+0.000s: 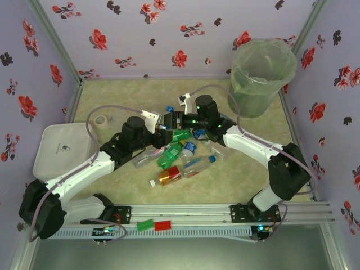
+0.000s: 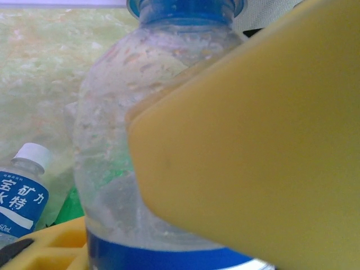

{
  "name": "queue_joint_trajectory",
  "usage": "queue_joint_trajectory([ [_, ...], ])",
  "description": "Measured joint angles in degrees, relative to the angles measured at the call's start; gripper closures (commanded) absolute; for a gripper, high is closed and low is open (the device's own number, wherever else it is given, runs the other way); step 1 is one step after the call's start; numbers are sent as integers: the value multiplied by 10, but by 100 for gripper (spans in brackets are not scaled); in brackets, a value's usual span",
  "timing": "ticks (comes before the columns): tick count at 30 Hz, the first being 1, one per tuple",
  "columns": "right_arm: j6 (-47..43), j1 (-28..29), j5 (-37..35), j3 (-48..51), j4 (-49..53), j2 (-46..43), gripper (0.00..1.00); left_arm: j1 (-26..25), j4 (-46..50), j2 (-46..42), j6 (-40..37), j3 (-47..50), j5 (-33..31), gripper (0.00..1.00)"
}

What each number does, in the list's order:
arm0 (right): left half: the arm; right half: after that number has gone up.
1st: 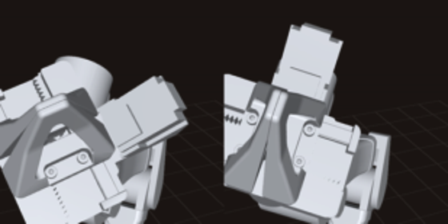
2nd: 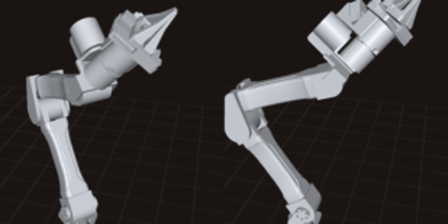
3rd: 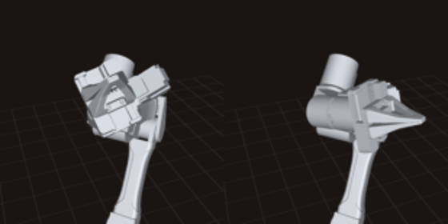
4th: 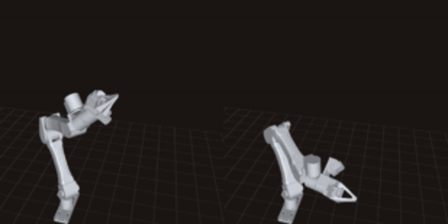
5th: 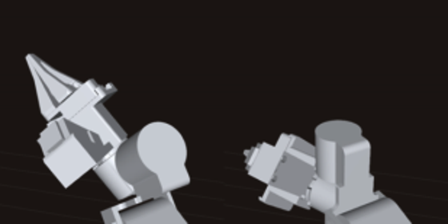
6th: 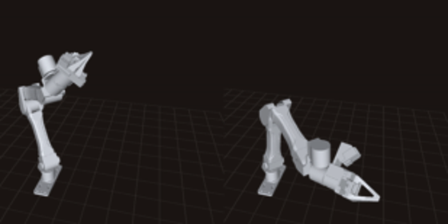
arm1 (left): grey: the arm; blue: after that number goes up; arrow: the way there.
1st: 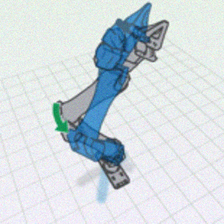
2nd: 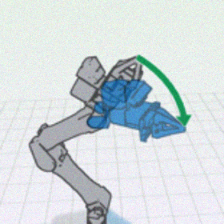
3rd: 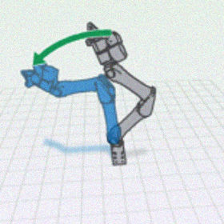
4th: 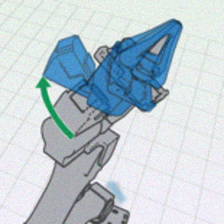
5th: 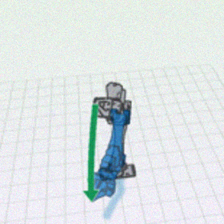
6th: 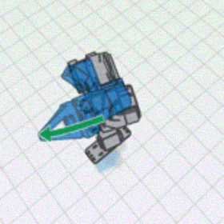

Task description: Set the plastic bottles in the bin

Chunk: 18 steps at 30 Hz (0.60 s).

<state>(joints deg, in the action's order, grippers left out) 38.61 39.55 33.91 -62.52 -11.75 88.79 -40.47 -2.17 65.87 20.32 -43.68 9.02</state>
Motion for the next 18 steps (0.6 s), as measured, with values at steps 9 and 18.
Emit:
queue_joint_trajectory([
  [9,-9,-2,-24,-5,19,1,46,-3,-4,-20,-4,0,2,0],
  [18,-31,-75,-64,-74,98,5,48,-3,-2,-74,-3,48,-48,0],
])
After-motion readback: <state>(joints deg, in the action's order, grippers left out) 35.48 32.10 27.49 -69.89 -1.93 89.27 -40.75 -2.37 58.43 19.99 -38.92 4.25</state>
